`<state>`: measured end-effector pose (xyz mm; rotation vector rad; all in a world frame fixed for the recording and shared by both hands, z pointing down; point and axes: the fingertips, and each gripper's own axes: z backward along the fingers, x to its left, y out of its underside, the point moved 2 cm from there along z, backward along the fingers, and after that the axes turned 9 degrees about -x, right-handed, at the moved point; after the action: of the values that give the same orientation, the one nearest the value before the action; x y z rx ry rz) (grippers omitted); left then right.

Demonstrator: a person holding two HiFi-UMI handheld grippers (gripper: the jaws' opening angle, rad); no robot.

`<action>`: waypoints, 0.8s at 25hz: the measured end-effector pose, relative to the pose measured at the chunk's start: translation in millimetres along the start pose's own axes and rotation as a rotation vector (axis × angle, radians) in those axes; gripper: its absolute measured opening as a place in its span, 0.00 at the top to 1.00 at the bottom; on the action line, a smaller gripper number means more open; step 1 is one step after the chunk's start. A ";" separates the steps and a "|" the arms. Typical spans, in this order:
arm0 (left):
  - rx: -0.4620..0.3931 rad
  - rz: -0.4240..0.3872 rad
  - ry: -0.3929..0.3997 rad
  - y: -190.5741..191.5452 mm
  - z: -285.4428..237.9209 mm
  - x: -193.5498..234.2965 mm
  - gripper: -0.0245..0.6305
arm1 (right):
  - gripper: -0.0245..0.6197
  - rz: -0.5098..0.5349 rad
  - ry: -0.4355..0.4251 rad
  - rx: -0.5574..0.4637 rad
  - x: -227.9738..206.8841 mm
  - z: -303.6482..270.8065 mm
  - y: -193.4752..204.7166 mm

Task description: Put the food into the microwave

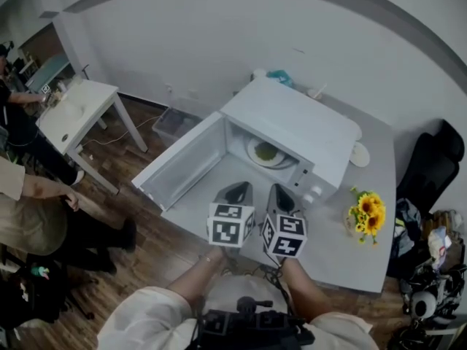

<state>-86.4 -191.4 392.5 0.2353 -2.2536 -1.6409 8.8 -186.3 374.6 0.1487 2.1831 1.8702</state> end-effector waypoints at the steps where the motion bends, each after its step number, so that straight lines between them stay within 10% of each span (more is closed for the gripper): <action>1: -0.001 0.002 -0.002 -1.0 1.6 1.3 0.95 | 0.93 0.001 0.000 -0.002 1.7 0.9 -1.1; 20: 0.009 0.005 -0.009 1.8 6.5 3.5 0.95 | 0.93 0.017 0.015 0.014 6.1 5.4 -2.8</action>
<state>-91.9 -186.2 393.1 0.2244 -2.2672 -1.6324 4.6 -180.1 370.3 0.1565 2.2120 1.8720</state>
